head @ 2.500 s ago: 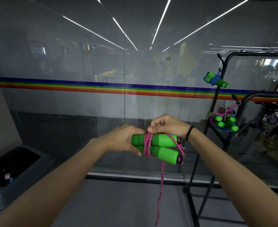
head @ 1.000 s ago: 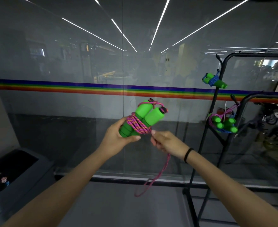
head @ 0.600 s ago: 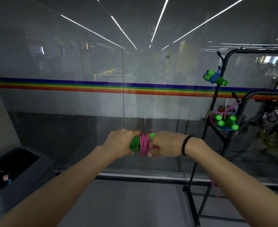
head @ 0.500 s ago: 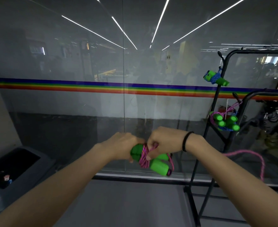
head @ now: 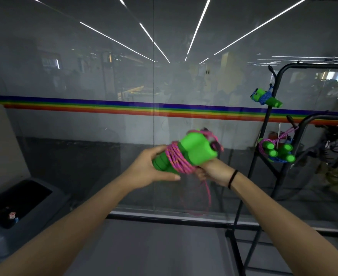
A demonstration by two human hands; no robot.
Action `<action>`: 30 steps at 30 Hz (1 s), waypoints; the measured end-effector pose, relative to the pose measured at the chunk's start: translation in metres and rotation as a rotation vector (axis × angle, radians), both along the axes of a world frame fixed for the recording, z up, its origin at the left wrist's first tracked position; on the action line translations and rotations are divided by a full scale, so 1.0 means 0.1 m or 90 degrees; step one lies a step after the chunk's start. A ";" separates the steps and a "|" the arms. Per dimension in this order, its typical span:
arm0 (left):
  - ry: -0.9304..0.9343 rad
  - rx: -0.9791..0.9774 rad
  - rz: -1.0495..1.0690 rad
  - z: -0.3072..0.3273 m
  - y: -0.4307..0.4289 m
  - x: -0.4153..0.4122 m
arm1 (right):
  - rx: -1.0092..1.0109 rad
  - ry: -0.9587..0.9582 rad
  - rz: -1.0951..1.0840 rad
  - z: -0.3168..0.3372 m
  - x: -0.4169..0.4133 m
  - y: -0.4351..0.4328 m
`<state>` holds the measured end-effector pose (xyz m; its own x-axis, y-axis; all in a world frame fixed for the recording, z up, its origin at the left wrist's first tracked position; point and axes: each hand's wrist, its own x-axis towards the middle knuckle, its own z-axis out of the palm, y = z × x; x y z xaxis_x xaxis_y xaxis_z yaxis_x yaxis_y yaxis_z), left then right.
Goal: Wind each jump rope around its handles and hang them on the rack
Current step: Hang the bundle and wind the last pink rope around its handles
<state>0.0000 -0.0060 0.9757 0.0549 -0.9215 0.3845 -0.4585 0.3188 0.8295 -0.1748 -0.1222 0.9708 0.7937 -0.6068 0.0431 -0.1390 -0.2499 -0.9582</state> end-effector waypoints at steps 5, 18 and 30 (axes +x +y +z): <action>0.030 0.007 0.198 -0.03 -0.11 0.12 | -0.163 0.205 0.042 0.02 0.04 0.12; -0.727 0.203 0.089 0.07 -0.07 -0.02 | -0.552 0.509 0.242 0.46 0.20 0.32; -0.360 0.362 -0.236 0.09 0.06 0.07 | -0.269 0.293 0.286 0.40 0.17 0.04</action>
